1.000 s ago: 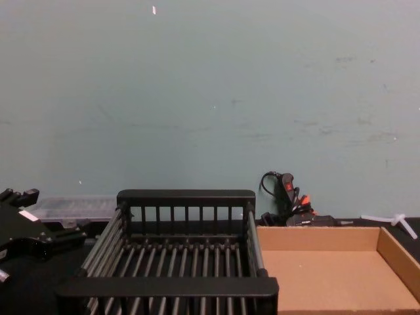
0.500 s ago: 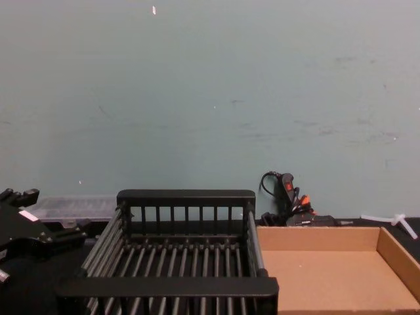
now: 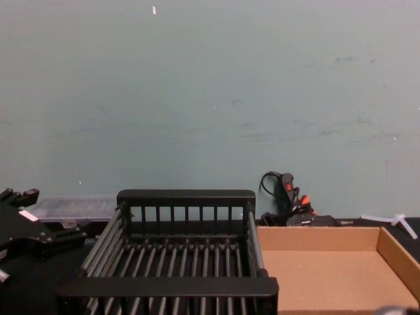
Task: Pick up the white tape and place it into the black box , Pick up the silver tape and place it into the brown box.
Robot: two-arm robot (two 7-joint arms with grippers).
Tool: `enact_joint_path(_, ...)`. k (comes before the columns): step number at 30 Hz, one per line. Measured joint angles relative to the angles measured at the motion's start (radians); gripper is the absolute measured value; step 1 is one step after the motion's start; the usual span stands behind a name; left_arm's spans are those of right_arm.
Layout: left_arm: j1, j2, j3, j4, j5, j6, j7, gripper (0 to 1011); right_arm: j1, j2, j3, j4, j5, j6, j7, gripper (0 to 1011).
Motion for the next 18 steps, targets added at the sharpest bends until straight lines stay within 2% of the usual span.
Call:
enact_joint_path(8, 0.000, 0.000, 0.000, 0.000, 0.000, 0.000, 0.000, 1001, 0.022, -0.005, 0.015, -0.018, 0.022, -0.019, 0.000, 145)
enact_joint_path(14, 0.000, 0.000, 0.000, 0.000, 0.000, 0.000, 0.000, 1001, 0.073, -0.016, 0.005, 0.007, 0.021, -0.031, -0.006, 145)
enact_joint_path(18, 0.000, 0.000, 0.000, 0.000, 0.000, 0.000, 0.000, 1001, 0.130, -0.034, -0.010, 0.049, 0.011, -0.035, -0.015, 145)
